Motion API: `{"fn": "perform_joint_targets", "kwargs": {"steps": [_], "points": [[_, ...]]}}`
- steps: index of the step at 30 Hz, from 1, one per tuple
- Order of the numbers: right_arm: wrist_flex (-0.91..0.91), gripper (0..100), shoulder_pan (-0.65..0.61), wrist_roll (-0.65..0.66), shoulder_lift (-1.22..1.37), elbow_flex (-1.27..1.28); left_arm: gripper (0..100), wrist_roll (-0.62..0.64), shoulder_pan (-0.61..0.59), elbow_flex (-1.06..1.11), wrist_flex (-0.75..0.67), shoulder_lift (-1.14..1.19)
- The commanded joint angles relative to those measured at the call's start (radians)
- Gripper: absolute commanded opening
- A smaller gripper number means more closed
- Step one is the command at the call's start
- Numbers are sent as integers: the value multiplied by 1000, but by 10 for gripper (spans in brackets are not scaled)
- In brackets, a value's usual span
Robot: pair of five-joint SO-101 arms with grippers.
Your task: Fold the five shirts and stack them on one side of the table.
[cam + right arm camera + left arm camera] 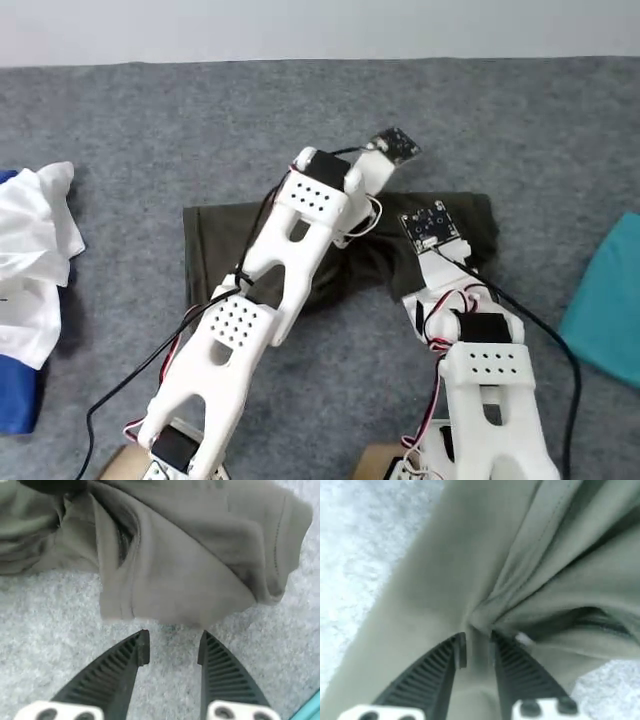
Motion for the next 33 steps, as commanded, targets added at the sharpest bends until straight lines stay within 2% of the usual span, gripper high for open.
{"fn": "perform_joint_targets", "kwargs": {"steps": [1, 8, 13, 20, 23, 27, 33], "points": [[-59, 173, -27, 5, -10, -5, 93, -5, -11, -36, 25, -101], [-162, 172, -56, 5, 122, -6, 93, -5, -11, -35, 25, -101], [-162, 158, -53, 6, 213, -17, 93, -5, -20, -35, 25, -103], [-153, 54, 19, 17, 220, -17, 93, -5, -98, -35, 25, -109], [-151, 5, 24, 92, 220, -17, 93, -5, -146, -38, 25, -110], [-151, 10, 25, 153, 214, -18, 92, -5, -199, -39, 26, -110], [-110, 11, 53, 158, 213, -158, 91, -5, -238, -39, 26, -110]]}}
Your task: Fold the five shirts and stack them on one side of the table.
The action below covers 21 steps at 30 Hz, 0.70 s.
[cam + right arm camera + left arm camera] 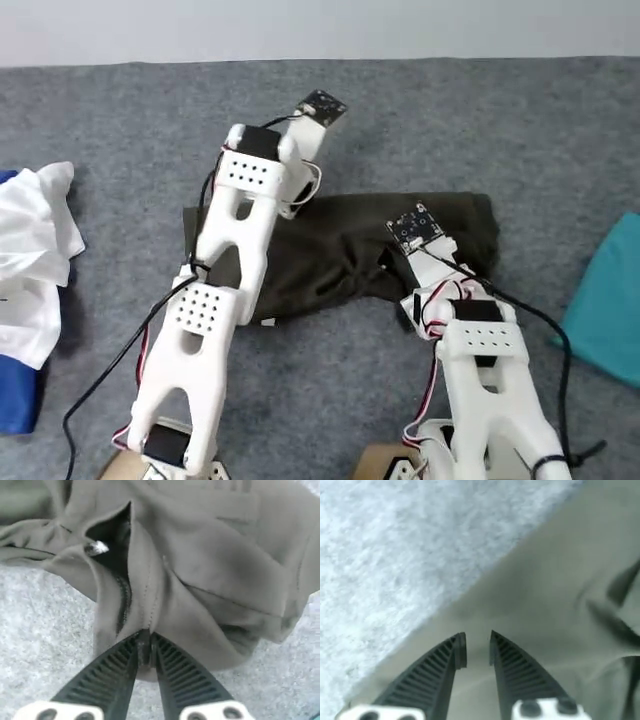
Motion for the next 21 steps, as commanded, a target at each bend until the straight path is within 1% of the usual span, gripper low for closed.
{"fn": "perform_joint_targets", "kwargs": {"steps": [1, 5, 8, 10, 15, 21], "points": [[27, 11, 33, 8, -7, -155, 91, -5, -18, -39, 26, -89], [28, 11, 42, 5, -5, -239, 91, -6, -23, -36, 26, -118], [82, 11, 27, 5, -7, -255, 91, -6, -41, -36, 26, -163], [127, 11, 21, 3, -7, -265, 92, -6, -64, -36, 26, -192], [134, 11, 25, -48, 5, -341, 93, -6, -130, -36, 26, -226], [-1, 11, 35, -52, 122, -420, 91, -6, -173, -35, 28, -232]]}}
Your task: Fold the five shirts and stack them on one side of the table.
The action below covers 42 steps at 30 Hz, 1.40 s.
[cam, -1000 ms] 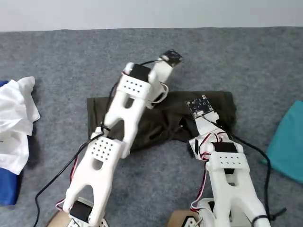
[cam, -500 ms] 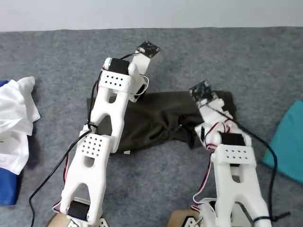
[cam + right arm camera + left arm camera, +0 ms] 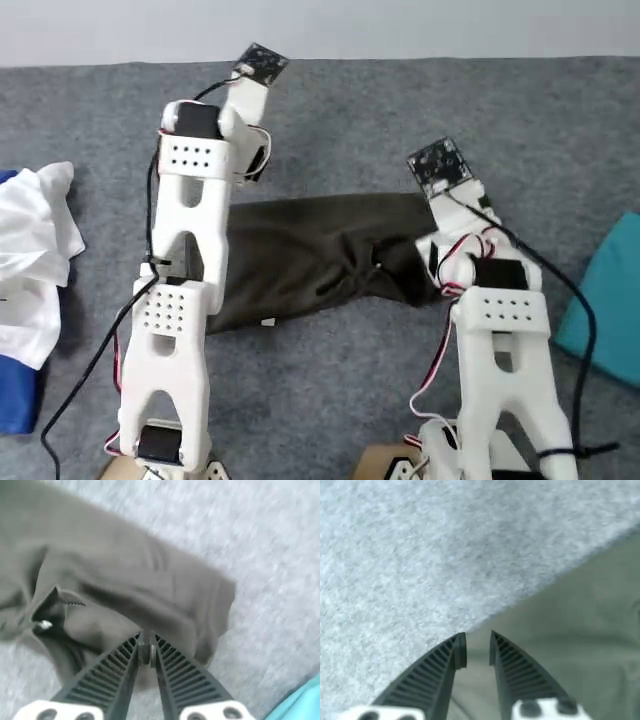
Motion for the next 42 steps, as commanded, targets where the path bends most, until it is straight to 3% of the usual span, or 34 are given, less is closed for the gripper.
{"fn": "perform_joint_targets", "kwargs": {"steps": [1, 10, 18, 27, 31, 42], "points": [[-85, 11, 15, -9, 85, -86, 91, -3, -20, -36, 28, -81], [-116, 11, 99, -12, 409, -296, 91, -3, -29, 136, 28, -173], [280, 21, 13, -46, 354, -430, 90, 21, -118, 263, 23, -322], [611, 165, -18, -144, 308, -408, 90, 83, -292, 305, 25, -384], [605, 173, -19, -143, 308, -322, 90, 81, -299, 383, 23, -416], [372, 215, -107, -140, 320, -133, 90, 81, -299, 417, 21, -414]]}}
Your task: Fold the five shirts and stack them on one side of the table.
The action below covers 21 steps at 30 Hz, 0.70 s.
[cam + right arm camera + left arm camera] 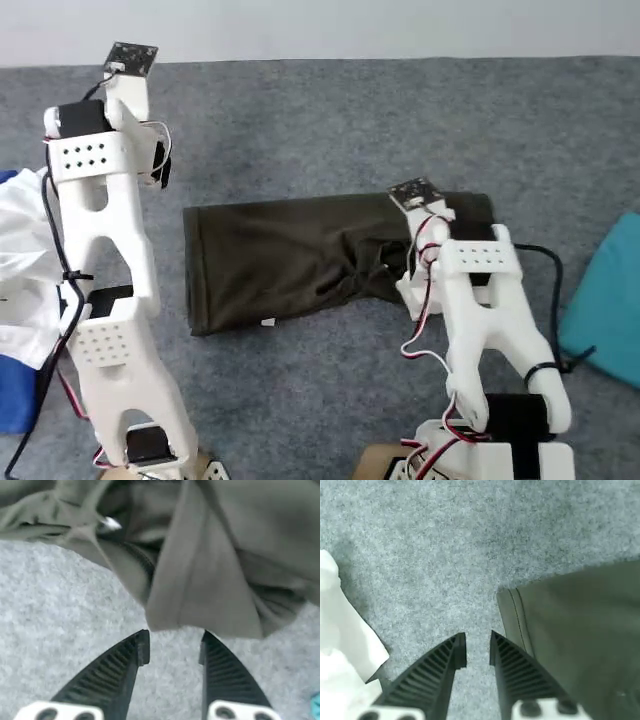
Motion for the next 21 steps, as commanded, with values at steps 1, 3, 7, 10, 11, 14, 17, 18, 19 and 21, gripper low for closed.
{"fn": "perform_joint_targets", "kwargs": {"steps": [1, 3, 7, 10, 11, 14, 17, 18, 19, 21], "points": [[-91, 217, -30, -5, -25, 11, 90, 8, -6, -4, 21, -68], [-131, 217, -24, -5, 18, 8, 90, 5, -6, -4, 21, -68], [-151, 203, 13, -5, 108, -28, 90, 2, -20, -4, 21, -69], [-143, 134, 39, -3, 148, -63, 90, 2, -37, -4, 21, -69], [-143, 106, 41, 3, 150, -69, 90, 0, -41, -4, 21, -69], [-143, 28, 36, 63, 147, -74, 90, 0, -55, -4, 21, -69], [-131, 11, 38, 66, 147, -103, 90, -2, -57, -4, 21, -69], [-119, 11, 38, 66, 147, -124, 90, -2, -57, -4, 21, -69], [-104, 11, 39, 66, 147, -147, 90, -2, -57, -4, 21, -69], [-71, 11, 39, 64, 147, -210, 90, -2, -54, -4, 21, -69]]}}
